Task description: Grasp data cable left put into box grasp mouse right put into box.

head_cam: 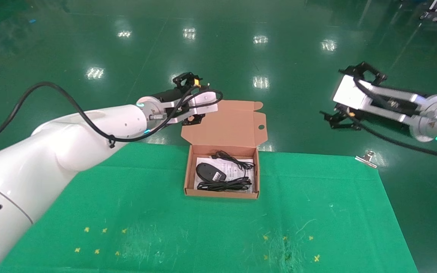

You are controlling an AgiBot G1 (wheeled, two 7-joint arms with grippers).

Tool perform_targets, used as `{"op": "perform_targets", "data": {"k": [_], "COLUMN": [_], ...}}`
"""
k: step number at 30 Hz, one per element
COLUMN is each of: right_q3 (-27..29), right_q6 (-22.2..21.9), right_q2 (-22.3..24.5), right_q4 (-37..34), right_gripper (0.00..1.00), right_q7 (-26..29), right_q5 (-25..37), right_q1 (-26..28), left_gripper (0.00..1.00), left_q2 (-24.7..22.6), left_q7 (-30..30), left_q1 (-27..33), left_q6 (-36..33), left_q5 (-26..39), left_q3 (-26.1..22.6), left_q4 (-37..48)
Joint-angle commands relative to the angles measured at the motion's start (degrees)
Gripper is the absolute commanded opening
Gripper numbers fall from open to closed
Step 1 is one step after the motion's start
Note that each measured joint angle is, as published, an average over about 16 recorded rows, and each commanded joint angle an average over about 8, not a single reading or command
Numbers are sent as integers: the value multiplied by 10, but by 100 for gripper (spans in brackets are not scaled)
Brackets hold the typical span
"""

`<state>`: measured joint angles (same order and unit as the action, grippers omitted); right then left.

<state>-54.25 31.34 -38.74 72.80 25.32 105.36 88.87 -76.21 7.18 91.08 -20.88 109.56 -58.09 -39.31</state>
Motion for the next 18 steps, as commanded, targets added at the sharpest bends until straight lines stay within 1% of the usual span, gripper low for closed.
{"op": "perform_targets", "data": {"k": [1,4,18], "right_q3": [-1,16,110], "right_q6": [12,36,166], "right_q2": [5,7,14], "right_q4": [5,5,6], "right_gripper": [100,100,100], "right_q7": [-3,-9,-44], "right_q5": [8,-20,-178], "right_q1": [8,-4,-73], "left_gripper": [100,100,100], "left_q2": [-2,14,114], "left_q7": [1,3,11], "left_q1": [7,-6,-79], "left_q6": [5,-22,-181], "left_q5": [0,-28,-192], "left_q3": [0,17,119], "left_q4": [6,-7,-92]}}
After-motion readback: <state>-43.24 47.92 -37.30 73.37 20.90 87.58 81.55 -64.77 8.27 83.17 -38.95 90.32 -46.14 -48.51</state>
